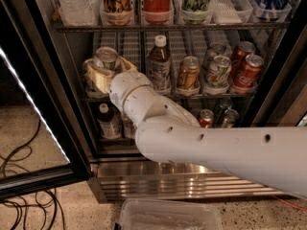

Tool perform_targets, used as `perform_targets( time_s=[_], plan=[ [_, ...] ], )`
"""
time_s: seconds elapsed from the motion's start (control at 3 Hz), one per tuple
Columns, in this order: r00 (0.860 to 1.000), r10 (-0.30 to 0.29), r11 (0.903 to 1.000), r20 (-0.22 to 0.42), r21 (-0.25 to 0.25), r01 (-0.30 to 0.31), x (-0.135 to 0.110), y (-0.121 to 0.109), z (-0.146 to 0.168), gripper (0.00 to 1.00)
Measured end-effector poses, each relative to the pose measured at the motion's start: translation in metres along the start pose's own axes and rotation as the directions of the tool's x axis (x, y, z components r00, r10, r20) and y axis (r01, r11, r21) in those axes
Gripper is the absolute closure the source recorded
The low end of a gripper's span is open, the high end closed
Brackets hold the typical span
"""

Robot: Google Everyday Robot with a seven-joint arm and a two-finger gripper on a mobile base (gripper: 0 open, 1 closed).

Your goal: Pick 7up can from middle shelf of fridge

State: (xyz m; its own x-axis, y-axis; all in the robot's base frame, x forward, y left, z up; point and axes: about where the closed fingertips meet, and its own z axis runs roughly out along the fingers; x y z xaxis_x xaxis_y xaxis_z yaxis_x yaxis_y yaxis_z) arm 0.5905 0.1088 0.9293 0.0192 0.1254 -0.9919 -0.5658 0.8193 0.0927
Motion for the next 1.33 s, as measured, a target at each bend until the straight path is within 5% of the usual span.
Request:
perform_targets(
  time_s=[0.67, 1.33],
  plan=[
    [0.996, 0.093, 0.9882, -0.001, -0.123, -0.092, 0.000, 0.013, -0.029, 1.00],
    [0.972, 0.233, 0.9458, -0.026, -0.226, -0.233, 0.005, 0.021, -0.064, 1.00]
  ],
)
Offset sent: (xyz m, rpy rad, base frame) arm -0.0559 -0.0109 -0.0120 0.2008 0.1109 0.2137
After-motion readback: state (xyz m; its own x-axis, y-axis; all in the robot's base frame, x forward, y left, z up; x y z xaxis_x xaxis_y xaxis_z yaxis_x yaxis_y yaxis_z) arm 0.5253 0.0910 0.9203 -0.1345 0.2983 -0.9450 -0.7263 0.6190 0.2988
